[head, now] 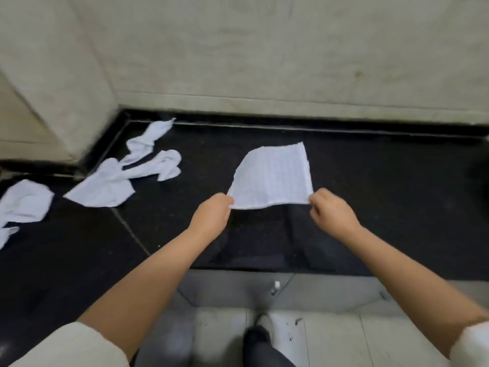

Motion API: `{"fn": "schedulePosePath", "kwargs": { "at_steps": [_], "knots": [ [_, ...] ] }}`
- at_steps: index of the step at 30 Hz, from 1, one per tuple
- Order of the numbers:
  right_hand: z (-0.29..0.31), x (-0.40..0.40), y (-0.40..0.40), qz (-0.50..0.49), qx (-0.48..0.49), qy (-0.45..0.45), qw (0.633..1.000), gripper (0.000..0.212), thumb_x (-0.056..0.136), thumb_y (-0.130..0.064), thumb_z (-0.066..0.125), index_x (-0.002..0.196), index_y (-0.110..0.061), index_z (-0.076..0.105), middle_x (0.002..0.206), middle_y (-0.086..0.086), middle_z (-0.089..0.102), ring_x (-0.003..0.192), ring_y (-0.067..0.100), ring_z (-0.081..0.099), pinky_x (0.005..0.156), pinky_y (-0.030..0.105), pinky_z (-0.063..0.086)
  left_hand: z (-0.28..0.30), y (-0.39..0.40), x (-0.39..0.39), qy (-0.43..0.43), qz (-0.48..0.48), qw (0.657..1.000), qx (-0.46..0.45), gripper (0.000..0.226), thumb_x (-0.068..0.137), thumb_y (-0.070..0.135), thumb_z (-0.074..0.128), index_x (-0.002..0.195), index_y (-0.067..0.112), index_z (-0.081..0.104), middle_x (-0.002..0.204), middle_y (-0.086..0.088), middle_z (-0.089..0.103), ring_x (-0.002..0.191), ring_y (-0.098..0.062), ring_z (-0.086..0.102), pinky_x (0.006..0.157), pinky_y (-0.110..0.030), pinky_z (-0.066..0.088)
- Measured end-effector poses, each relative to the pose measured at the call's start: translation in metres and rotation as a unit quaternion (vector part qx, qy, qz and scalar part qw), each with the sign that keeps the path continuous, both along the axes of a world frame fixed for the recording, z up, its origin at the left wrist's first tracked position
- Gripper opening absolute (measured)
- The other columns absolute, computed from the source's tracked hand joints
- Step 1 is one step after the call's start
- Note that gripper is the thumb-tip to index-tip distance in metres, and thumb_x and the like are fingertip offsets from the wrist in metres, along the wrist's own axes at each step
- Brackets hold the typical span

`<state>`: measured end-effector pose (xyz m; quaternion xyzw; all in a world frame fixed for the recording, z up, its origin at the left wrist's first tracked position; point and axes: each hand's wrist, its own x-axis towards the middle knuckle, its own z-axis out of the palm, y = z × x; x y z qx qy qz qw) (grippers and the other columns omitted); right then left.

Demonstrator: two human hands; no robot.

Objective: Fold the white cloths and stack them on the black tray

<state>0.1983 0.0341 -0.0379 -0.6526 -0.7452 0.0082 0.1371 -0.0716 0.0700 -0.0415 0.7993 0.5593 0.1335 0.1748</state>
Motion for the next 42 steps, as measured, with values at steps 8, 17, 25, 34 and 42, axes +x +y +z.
{"fn": "schedulePosePath", "kwargs": {
  "at_steps": [8,17,25,34,42],
  "knots": [
    [-0.044,0.044,0.002,0.065,-0.434,-0.073,0.896,0.028,0.084,-0.005,0.040,0.058,-0.012,0.037,0.064,0.002,0.037,0.067,0.020,0.038,0.051,0.024,0.024,-0.040,0.021,0.032,0.177,-0.184,0.913,-0.319,0.041,0.096,0.015,0.041,0.055,0.016,0.038,0.066,-0.001,0.048,0.072,-0.020,0.052,0.065,-0.028,0.038],
    [-0.044,0.084,0.090,0.009,-0.337,0.078,0.938,0.022,0.086,-0.002,0.046,0.098,-0.004,0.064,0.090,0.007,0.062,0.083,0.019,0.055,0.072,0.025,0.042,-0.042,0.097,0.060,0.046,0.020,0.961,-0.272,0.009,0.096,0.018,0.043,0.101,0.014,0.049,0.087,-0.008,0.066,0.080,-0.019,0.065,0.072,-0.029,0.048],
    [-0.076,0.086,0.117,-0.050,-0.243,0.066,0.966,0.024,0.087,-0.002,0.044,0.091,-0.002,0.069,0.105,0.012,0.059,0.098,0.026,0.057,0.082,0.032,0.049,-0.077,0.113,0.073,0.114,0.042,0.986,-0.118,0.017,0.093,0.020,0.050,0.100,0.012,0.064,0.106,-0.004,0.060,0.095,-0.017,0.057,0.080,-0.027,0.046],
    [-0.083,0.080,0.108,-0.026,-0.268,0.029,0.963,0.031,0.091,-0.007,0.042,0.119,-0.007,0.056,0.114,0.009,0.052,0.105,0.024,0.052,0.082,0.029,0.044,-0.082,0.121,0.078,0.143,0.022,0.981,-0.131,0.024,0.094,0.018,0.046,0.114,0.014,0.059,0.113,-0.006,0.058,0.100,-0.019,0.057,0.081,-0.026,0.045],
    [-0.058,0.080,0.121,-0.001,-0.252,-0.014,0.968,0.024,0.085,-0.004,0.043,0.101,-0.002,0.060,0.110,0.014,0.055,0.105,0.030,0.053,0.082,0.034,0.046,-0.063,0.124,0.083,0.196,-0.015,0.976,-0.098,0.025,0.094,0.014,0.042,0.107,0.006,0.062,0.104,-0.008,0.052,0.104,-0.024,0.053,0.081,-0.032,0.045]
  ]
}}
